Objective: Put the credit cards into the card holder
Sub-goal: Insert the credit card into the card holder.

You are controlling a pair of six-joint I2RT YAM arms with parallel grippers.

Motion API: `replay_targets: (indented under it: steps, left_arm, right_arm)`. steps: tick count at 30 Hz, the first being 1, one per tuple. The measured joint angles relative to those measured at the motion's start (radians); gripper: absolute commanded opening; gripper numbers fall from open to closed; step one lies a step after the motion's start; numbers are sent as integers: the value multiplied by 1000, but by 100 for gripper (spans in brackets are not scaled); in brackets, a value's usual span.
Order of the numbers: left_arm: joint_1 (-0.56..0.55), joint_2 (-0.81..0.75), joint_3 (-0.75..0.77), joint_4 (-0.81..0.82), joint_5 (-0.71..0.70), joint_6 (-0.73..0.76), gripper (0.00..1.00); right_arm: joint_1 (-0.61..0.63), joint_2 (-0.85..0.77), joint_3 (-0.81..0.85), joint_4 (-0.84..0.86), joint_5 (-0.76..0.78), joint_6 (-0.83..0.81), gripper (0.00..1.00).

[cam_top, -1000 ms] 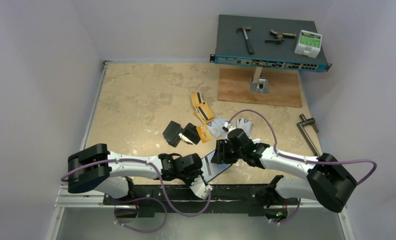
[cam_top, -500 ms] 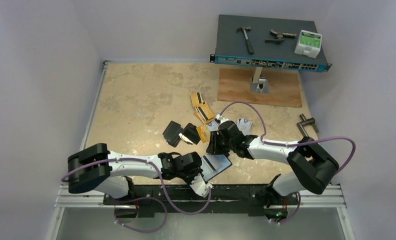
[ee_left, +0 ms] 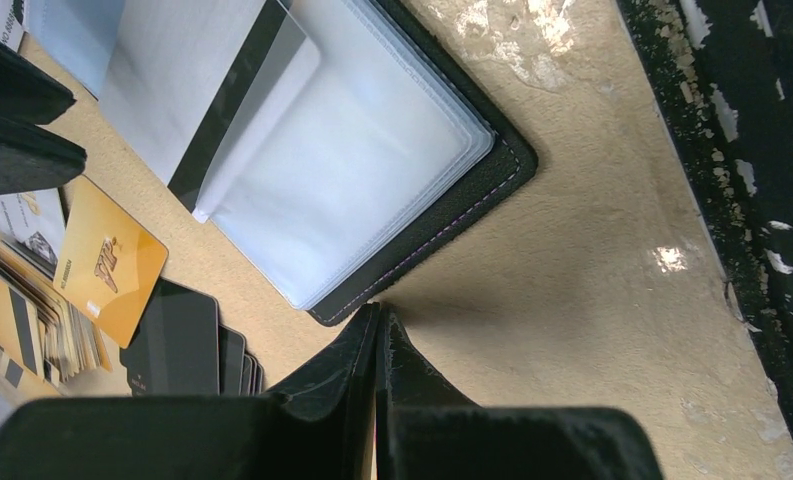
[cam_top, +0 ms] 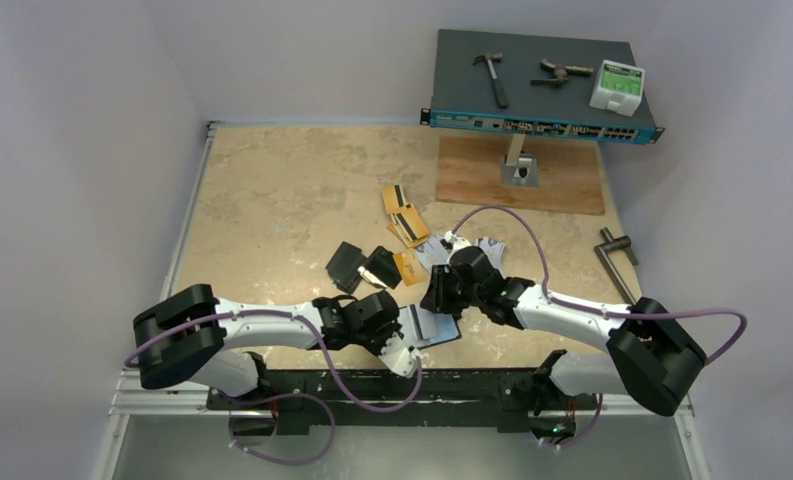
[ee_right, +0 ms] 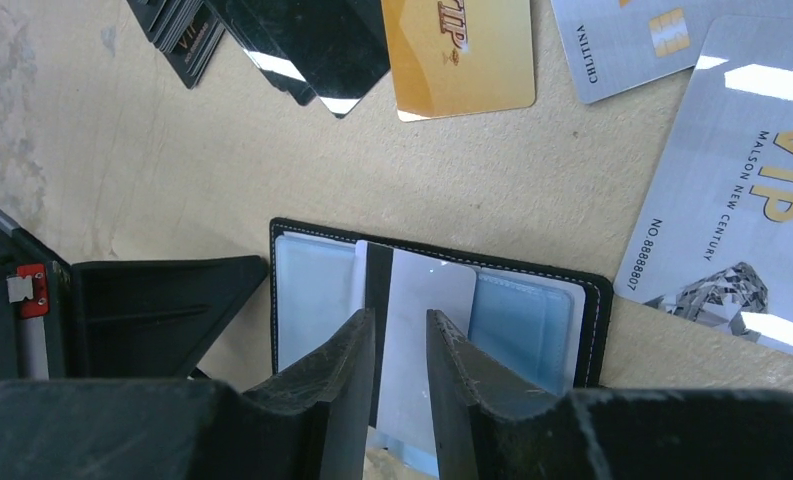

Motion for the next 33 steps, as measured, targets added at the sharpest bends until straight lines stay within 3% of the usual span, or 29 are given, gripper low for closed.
replay_targets:
  steps: [4, 18, 33]
  left_arm:
    - [0, 0, 0, -5, 0, 0, 0]
    - [0, -1, 0, -7, 0, 0, 0]
    - [-8, -1, 0, -7, 0, -1, 0]
  right_arm:
    - [0, -17, 0, -20, 2, 3, 29]
    - [-6, 186, 87, 69, 14, -23, 20]
    - [0, 218, 86, 125, 6, -24, 11]
